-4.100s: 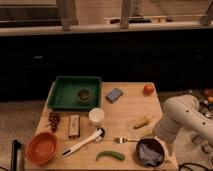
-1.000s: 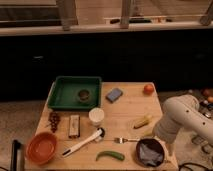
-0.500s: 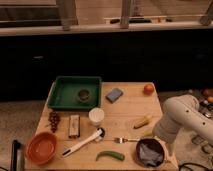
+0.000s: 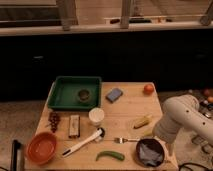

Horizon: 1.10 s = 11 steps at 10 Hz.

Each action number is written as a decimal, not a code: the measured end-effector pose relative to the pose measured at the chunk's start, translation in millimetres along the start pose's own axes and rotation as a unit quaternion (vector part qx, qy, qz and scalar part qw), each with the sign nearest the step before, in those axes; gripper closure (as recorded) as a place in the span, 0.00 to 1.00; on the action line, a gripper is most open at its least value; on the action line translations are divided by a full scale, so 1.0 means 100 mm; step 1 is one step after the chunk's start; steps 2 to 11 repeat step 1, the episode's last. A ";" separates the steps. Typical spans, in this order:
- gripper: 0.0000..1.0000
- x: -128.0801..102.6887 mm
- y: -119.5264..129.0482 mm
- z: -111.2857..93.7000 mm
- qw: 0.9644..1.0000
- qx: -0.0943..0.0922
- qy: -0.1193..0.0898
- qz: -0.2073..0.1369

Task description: Place towel in purple bowl

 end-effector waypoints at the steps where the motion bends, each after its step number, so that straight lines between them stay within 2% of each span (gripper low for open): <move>1: 0.20 0.00 0.00 0.00 1.000 0.000 0.000 0.000; 11: 0.20 0.00 0.00 0.00 1.000 0.000 0.000 0.000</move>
